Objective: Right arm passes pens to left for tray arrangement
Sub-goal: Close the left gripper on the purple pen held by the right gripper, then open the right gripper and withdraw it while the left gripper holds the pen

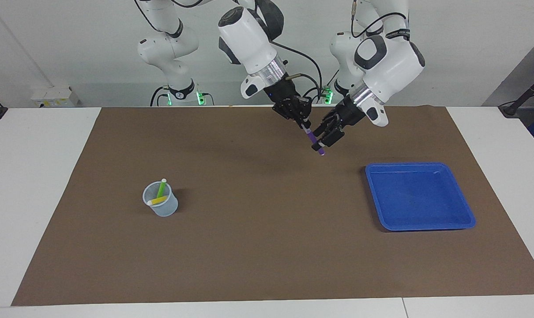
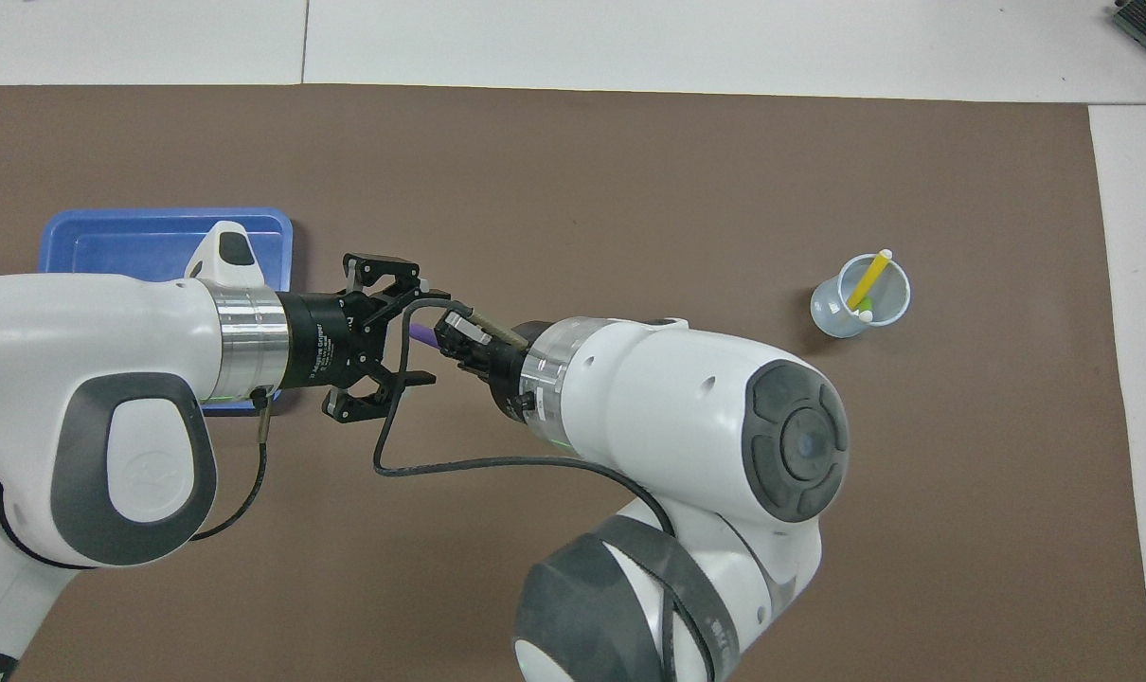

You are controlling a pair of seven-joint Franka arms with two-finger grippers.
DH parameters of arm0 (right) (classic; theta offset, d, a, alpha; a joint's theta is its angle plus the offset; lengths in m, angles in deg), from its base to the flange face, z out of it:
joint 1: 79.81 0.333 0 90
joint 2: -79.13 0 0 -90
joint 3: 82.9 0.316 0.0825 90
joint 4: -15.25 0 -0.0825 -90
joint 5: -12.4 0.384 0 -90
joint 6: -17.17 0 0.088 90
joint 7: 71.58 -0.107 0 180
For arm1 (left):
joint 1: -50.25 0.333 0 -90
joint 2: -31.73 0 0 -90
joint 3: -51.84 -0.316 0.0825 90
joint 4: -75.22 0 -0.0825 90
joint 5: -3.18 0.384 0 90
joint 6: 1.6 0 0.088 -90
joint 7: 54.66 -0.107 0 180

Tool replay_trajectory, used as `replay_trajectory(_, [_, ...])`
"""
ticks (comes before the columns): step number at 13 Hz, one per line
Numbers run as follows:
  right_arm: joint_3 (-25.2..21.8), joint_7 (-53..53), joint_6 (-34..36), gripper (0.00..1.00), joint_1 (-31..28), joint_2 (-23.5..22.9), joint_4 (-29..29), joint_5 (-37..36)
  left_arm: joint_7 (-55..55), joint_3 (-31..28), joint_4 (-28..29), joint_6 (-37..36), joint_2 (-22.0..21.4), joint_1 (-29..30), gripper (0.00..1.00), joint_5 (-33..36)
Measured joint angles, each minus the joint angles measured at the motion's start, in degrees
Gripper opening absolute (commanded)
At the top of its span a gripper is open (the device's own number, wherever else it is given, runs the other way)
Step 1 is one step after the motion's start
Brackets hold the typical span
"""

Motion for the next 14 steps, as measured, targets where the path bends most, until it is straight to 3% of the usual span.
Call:
replay_trajectory(4, [-0.02,0.00,0.00,0.00,0.00,0.00,-0.06,0.00,-0.06,0.03,0.00,-0.79,-0.02,-0.01,0.06,-0.02])
replay_trajectory(5, [-0.02,0.00,0.00,0.00,0.00,0.00,-0.06,0.00,-0.12,0.04,0.00,-1.02,-0.03,-0.02,0.00,-0.03])
replay_trajectory(10, [0.12,-0.02,0.54,0.02,0.34,0.24,-0.20,0.52,-0.10,-0.39,-0.20,-2.44,-0.08,0.03,0.00,-0.34])
replay_trajectory(11, [0.16,-0.02,0.56,0.39,0.36,0.31,-0.20,0.66,-0.10,-0.62,-0.41,-3.18,-0.08,0.07,0.00,-0.36])
replay_trajectory(12, [0.25,-0.02,0.56,0.99,0.36,0.39,-0.19,0.83,-0.07,-0.87,-0.67,-4.10,-0.08,0.20,0.00,-0.43])
replay_trajectory(14, [-0.20,-0.02,0.56,1.00,0.16,0.32,-0.30,0.84,-0.07,-1.21,-1.05,-6.76,-0.47,1.39,0.00,-0.44])
